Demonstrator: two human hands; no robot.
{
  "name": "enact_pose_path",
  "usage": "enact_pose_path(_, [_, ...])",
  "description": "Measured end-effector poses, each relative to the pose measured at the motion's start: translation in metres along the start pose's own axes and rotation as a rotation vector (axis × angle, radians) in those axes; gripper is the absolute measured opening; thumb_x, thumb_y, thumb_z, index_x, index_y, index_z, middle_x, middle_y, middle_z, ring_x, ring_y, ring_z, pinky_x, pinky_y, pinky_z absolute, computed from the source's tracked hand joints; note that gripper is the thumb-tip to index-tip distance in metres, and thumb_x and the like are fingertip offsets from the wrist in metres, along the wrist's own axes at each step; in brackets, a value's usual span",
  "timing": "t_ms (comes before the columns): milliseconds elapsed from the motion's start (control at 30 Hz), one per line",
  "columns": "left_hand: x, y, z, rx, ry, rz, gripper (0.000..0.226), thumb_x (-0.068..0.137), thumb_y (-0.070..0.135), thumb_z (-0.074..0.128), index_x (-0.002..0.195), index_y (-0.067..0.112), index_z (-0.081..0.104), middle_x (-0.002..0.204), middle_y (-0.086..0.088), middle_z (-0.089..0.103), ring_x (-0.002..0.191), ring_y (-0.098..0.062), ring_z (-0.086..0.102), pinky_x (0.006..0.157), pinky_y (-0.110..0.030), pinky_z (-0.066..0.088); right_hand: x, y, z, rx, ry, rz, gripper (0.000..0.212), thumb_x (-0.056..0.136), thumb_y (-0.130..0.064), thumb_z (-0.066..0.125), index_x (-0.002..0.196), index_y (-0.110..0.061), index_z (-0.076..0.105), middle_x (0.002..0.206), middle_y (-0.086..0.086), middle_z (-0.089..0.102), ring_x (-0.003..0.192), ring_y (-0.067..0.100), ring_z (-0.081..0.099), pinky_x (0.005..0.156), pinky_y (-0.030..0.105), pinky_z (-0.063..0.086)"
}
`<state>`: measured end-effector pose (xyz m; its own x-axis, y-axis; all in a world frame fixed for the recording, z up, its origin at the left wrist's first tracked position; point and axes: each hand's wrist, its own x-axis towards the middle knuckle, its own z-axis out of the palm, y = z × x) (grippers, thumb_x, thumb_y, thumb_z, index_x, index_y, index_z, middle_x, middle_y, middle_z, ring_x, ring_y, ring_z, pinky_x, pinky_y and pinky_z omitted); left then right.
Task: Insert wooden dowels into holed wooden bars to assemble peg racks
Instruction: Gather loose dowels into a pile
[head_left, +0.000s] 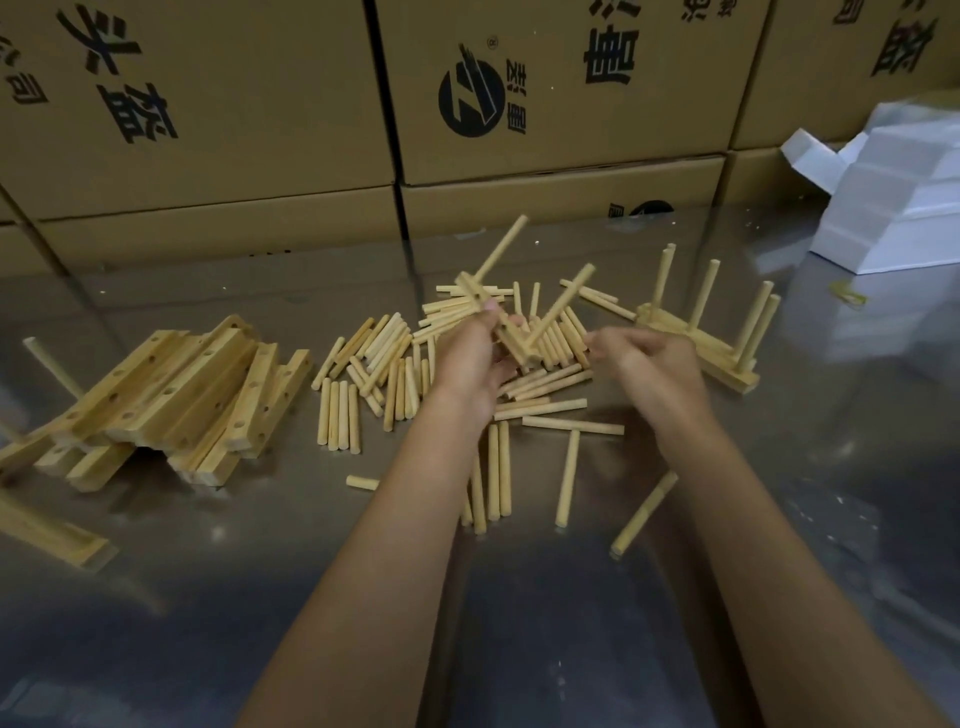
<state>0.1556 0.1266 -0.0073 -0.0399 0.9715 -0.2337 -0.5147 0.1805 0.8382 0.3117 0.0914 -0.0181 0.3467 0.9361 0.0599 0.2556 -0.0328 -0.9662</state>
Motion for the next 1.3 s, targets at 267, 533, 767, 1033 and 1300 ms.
enact_pose_path(267, [-0.004, 0.001, -0.021, -0.075, -0.074, -0.011, 0.022, 0.100, 0.025, 0.057, 0.116, 0.013, 0.064, 0.093, -0.004, 0.076, 0.093, -0.021, 0.071, 0.064, -0.032, 0.060, 0.036, -0.013, 0.018, -0.576, -0.071, 0.124, 0.017, 0.080, -0.034, 0.075, 0.073, -0.021, 0.068, 0.079, 0.001, 0.067, 0.085, 0.021, 0.062, 0.072, 0.030, 0.044])
enact_pose_path(533, [-0.011, 0.011, -0.035, -0.028, -0.172, -0.029, 0.027, 0.098, 0.026, 0.060, 0.122, 0.015, 0.066, 0.101, -0.003, 0.071, 0.095, -0.019, 0.067, 0.081, -0.037, 0.059, 0.022, -0.029, 0.002, -0.198, -0.013, 0.021, 0.016, 0.091, -0.009, 0.061, 0.080, -0.021, 0.060, 0.083, 0.004, 0.073, 0.074, 0.015, 0.064, 0.071, 0.030, 0.051])
enact_pose_path(767, [-0.034, 0.030, -0.064, -0.044, -0.219, -0.020, 0.025, 0.099, 0.022, 0.058, 0.121, 0.018, 0.069, 0.089, -0.003, 0.071, 0.070, -0.010, 0.066, 0.052, -0.023, 0.051, -0.006, -0.065, -0.013, -0.115, -0.518, -0.219, 0.019, 0.092, -0.015, 0.064, 0.100, -0.026, 0.077, 0.084, -0.004, 0.076, 0.064, 0.001, 0.062, 0.058, 0.014, 0.050])
enact_pose_path(1033, [-0.044, 0.023, -0.080, -0.036, -0.181, 0.044, 0.028, 0.100, 0.023, 0.056, 0.122, 0.011, 0.066, 0.074, -0.002, 0.062, 0.056, -0.009, 0.051, 0.040, -0.018, 0.037, -0.031, -0.067, 0.018, -0.160, -0.484, -0.372, 0.017, 0.091, -0.017, 0.068, 0.097, -0.029, 0.077, 0.074, -0.003, 0.073, 0.052, 0.004, 0.049, 0.045, 0.014, 0.037])
enact_pose_path(1300, [-0.042, 0.021, -0.086, -0.032, -0.094, 0.041, 0.026, 0.099, 0.022, 0.058, 0.121, 0.014, 0.067, 0.071, -0.001, 0.061, 0.047, -0.008, 0.048, 0.039, -0.018, 0.036, -0.038, -0.064, 0.034, -0.326, -0.356, -0.504, 0.015, 0.091, -0.021, 0.068, 0.098, -0.031, 0.077, 0.076, -0.015, 0.069, 0.065, -0.001, 0.058, 0.049, 0.011, 0.040])
